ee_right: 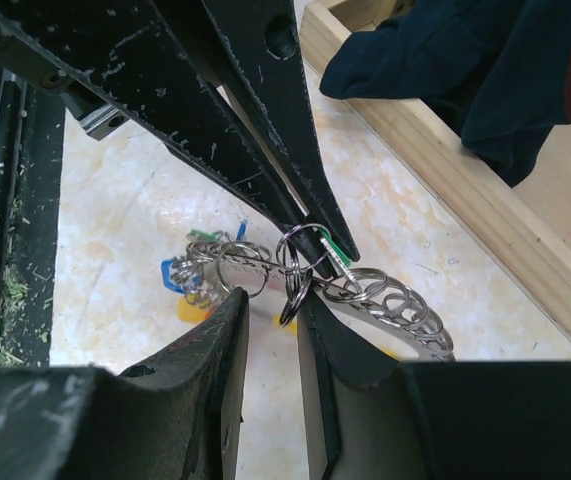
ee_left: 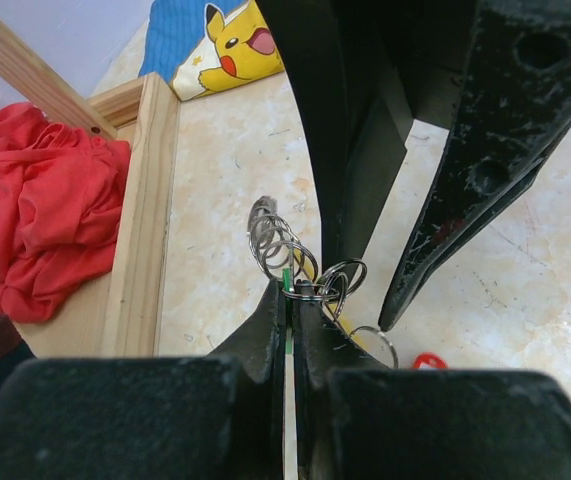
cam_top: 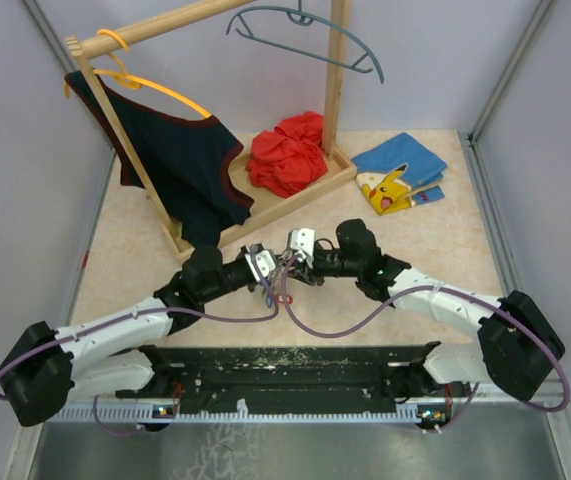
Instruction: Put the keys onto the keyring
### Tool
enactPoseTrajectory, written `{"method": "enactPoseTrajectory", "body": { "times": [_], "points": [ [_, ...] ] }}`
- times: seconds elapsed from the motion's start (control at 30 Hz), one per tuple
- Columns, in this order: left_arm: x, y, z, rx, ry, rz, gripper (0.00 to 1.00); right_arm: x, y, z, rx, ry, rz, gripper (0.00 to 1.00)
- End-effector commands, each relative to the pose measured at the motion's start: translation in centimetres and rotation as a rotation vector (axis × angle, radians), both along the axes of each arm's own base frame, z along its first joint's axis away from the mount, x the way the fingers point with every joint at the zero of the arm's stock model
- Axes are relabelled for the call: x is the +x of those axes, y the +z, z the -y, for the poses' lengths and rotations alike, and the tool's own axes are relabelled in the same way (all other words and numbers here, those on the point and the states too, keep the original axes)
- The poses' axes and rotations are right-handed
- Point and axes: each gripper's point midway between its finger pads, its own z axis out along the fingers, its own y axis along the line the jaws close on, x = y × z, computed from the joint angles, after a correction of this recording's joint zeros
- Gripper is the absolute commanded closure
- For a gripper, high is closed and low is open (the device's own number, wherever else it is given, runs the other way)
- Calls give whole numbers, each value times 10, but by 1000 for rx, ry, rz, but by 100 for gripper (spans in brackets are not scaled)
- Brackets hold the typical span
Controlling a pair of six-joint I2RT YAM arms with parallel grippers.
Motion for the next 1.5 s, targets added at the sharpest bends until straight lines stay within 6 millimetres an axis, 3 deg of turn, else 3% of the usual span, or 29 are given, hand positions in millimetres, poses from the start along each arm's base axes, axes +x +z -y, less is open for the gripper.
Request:
{"method": "enactPoseTrajectory", "body": {
  "times": [0.0, 0.27, 0.63, 0.87, 1.13, 1.27, 1.47],
  "points": [
    [0, 47, 16, -137, -38, 39, 100, 9, 33, -14, 85, 24, 51, 74],
    [-2, 34, 18, -129, -43, -3, 100, 19, 47, -14, 165, -60, 12, 75],
    [-1, 22, 9, -93, -6, -15, 100, 19, 57, -14, 241, -78, -66, 100],
    [8, 14, -7, -105, 111, -49, 98, 24, 68, -7, 299, -136, -64, 100],
    [8, -13, -17, -88, 169, -126, 92, 24, 76, -1, 351, -166, -75, 100],
    [6, -21, -18, -81, 176, -149, 90, 28, 75, 0, 360, -188, -84, 100],
    [6, -26, -15, -82, 167, -167, 96, 33, 64, 4, 332, -234, -117, 100]
  ]
}}
